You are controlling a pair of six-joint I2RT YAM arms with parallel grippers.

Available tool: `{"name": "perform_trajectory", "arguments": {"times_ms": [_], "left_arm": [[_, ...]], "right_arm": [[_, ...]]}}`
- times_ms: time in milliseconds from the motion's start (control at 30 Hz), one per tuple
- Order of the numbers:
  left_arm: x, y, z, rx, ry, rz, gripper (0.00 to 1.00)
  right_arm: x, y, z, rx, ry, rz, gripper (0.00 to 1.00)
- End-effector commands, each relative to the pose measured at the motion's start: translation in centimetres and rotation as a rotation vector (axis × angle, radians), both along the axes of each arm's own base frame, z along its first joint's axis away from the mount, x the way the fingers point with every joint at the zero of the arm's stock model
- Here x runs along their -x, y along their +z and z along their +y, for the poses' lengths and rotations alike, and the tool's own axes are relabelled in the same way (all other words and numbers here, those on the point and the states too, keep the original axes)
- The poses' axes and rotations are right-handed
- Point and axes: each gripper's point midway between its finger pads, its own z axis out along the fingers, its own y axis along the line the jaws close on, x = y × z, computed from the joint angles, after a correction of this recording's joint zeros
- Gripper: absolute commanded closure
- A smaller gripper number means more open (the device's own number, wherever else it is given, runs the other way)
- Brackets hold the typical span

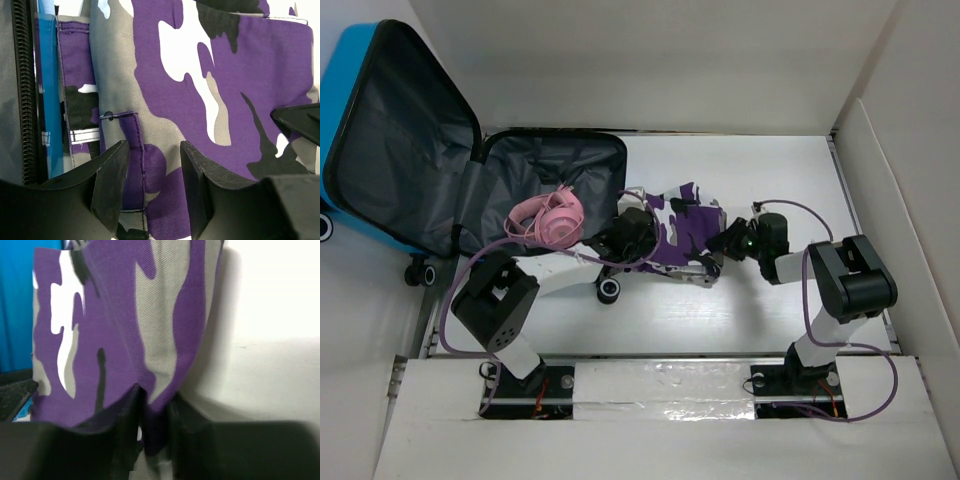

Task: Pack the luggage

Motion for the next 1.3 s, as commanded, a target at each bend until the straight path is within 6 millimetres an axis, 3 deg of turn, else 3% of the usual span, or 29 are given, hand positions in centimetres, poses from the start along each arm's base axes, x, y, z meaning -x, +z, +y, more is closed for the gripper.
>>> {"name": "perform_trajectory", "arguments": {"times_ms": [0, 100, 167, 200, 233, 267, 300, 367, 400, 433, 467, 533, 567, 667, 700, 767, 800, 900, 933, 967, 1000, 1033, 1067, 1100, 1133, 1167, 1200, 1233, 1267], "left_arm": [[0.0, 1.7, 0.1, 0.041, -0.008, -0.04, 0.58], [0.3, 3.1, 0.2, 0.069, -0.016, -0.064, 0.59], [1.0, 4.8, -0.2, 0.114, -0.056, -0.085, 0.59], [1.3, 7.8, -0.1, 0.166, -0.068, -0.144, 0.59], [1.9, 9.5, -0.1, 0.191, -0.079, -0.18, 0.59], [2.1, 11.0, 0.2, 0.215, -0.079, -0.216, 0.59], [3.1, 14.4, 0.6, 0.271, -0.092, -0.287, 0.59], [3.9, 17.3, 1.3, 0.329, -0.103, -0.353, 0.6], [4.7, 19.8, 2.1, 0.373, -0.1, -0.406, 0.61], [4.9, 20.7, 2.7, 0.384, -0.087, -0.427, 0.61], [5.3, 21.2, 3.2, 0.386, -0.083, -0.431, 0.62], [5.9, 22.5, 4.3, 0.408, -0.061, -0.454, 0.63], [6.2, 22.5, 4.5, 0.42, -0.056, -0.445, 0.63], [7.2, 23.8, 5.3, 0.459, -0.056, -0.458, 0.63], [7.7, 24.4, 5.7, 0.475, -0.057, -0.47, 0.63], [8.0, 25.0, 6.3, 0.483, -0.043, -0.477, 0.63], [8.3, 25.6, 6.8, 0.492, -0.036, -0.49, 0.63], [8.9, 26.7, 7.9, 0.501, -0.012, -0.501, 0.63], [9.0, 27.0, 8.2, 0.507, -0.003, -0.506, 0.63], [9.3, 27.2, 8.6, 0.511, 0.001, -0.512, 0.63], [9.7, 27.9, 9.3, 0.525, 0.012, -0.53, 0.63], [9.7, 28.2, 10.1, 0.531, 0.048, -0.539, 0.63], [9.9, 28.3, 10.8, 0.527, 0.07, -0.54, 0.63], [10.4, 29.2, 11.8, 0.551, 0.093, -0.562, 0.63], [10.6, 29.6, 12.8, 0.561, 0.129, -0.58, 0.63], [10.8, 30.1, 13.3, 0.573, 0.142, -0.594, 0.62], [11.5, 31.0, 14.4, 0.601, 0.16, -0.622, 0.62], [11.7, 31.6, 15.1, 0.613, 0.182, -0.638, 0.61], [12.0, 32.3, 15.7, 0.622, 0.191, -0.656, 0.61]], "right_arm": [[0.1, 1.2, 1.1, -0.03, 0.043, -0.064, 0.77], [-0.1, 3.0, 1.4, -0.042, 0.064, -0.132, 0.89], [-0.6, 6.2, 1.2, -0.066, 0.058, -0.237, 0.97], [-0.6, 7.3, 1.1, -0.06, 0.063, -0.275, 1.0], [-0.9, 8.6, 0.5, -0.052, 0.049, -0.302, 1.0], [-1.1, 11.6, -0.3, -0.049, 0.03, -0.379, 1.0], [-1.0, 13.1, -0.4, -0.033, 0.034, -0.422, 1.0], [-1.3, 16.5, -1.4, -0.009, 0.002, -0.477, 1.0], [-1.0, 19.5, -2.1, 0.011, -0.017, -0.553, 1.0], [-0.7, 20.0, -2.3, 0.031, -0.017, -0.534, 1.0], [-1.0, 22.8, -2.5, 0.037, -0.03, -0.588, 1.0], [-0.3, 25.8, -2.8, 0.046, -0.038, -0.634, 1.0], [-0.3, 28.6, -2.9, 0.04, -0.044, -0.682, 1.0], [0.0, 32.3, -2.0, 0.025, -0.03, -0.731, 1.0], [0.4, 35.5, -0.9, 0.0, -0.016, -0.787, 1.0], [0.0, 37.9, 0.5, -0.031, 0.0, -0.817, 1.0], [0.9, 41.4, 2.3, -0.083, 0.038, -0.875, 1.0], [-0.3, 44.3, 6.3, -0.153, 0.094, -0.911, 1.0], [1.0, 47.9, 8.6, -0.214, 0.135, -0.98, 1.0], [0.8, 48.9, 9.9, -0.24, 0.148, -0.992, 1.0], [-0.9, 47.9, 12.1, -0.255, 0.176, -0.964, 1.0], [0.6, 51.8, 13.8, -0.348, 0.211, -1.036, 1.0], [0.7, 52.7, 15.1, -0.389, 0.236, -1.052, 1.0], [-1.4, 50.9, 17.7, -0.423, 0.263, -0.993, 1.0], [-1.4, 51.9, 19.0, -0.471, 0.29, -1.012, 1.0], [0.1, 55.2, 20.0, -0.549, 0.326, -1.073, 1.0], [-0.2, 55.7, 21.0, -0.601, 0.341, -1.07, 1.0], [-2.6, 52.9, 23.8, -0.671, 0.374, -0.974, 1.0], [-2.4, 53.1, 25.2, -0.726, 0.408, -0.963, 1.0]]}}
